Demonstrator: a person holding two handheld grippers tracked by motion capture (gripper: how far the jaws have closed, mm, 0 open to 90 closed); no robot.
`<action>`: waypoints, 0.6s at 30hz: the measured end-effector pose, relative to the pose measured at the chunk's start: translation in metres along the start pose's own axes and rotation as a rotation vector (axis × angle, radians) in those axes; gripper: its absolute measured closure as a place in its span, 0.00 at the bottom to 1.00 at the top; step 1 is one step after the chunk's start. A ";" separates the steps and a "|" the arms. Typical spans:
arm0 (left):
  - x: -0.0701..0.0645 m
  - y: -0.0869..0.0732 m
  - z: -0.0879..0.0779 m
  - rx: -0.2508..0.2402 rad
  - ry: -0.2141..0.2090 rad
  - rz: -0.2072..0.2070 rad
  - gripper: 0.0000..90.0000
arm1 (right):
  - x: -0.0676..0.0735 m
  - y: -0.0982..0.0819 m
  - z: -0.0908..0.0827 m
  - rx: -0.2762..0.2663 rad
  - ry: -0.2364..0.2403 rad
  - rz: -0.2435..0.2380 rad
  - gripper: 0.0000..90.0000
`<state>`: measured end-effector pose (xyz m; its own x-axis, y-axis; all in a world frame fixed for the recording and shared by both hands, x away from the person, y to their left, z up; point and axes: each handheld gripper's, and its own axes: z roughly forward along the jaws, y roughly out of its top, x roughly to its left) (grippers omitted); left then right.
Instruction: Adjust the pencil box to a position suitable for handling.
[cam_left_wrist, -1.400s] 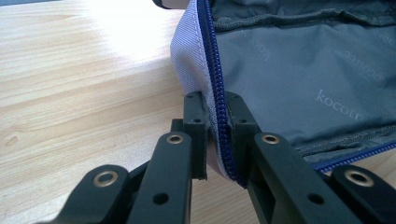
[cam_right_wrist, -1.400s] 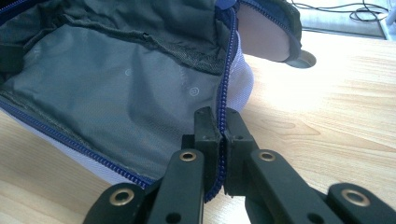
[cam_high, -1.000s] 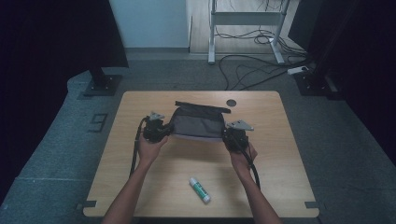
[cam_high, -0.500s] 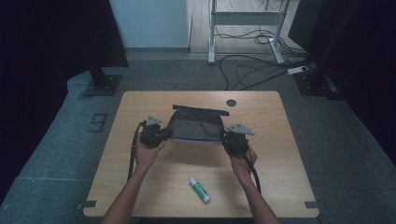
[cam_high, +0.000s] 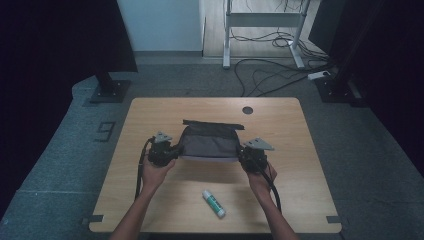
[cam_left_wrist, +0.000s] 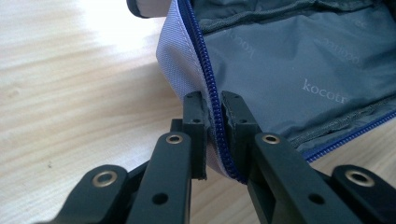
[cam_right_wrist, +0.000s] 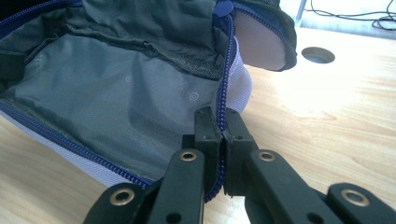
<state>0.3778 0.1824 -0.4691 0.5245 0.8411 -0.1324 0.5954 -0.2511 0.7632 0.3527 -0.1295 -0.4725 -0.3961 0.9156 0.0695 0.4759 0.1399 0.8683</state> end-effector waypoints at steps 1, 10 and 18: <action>0.000 0.000 0.000 0.000 0.000 0.000 0.90 | 0.000 0.000 0.000 0.000 0.000 0.000 0.96; -0.004 -0.015 0.008 0.052 -0.013 -0.001 0.90 | -0.004 -0.018 0.006 0.052 0.013 0.011 0.96; -0.001 -0.031 0.023 0.109 -0.024 -0.022 0.90 | -0.005 -0.035 0.018 0.123 0.016 0.019 0.96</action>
<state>0.3726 0.1779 -0.5074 0.5242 0.8356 -0.1643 0.6690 -0.2846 0.6866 0.3522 -0.1325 -0.5126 -0.3980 0.9125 0.0944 0.5761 0.1685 0.7998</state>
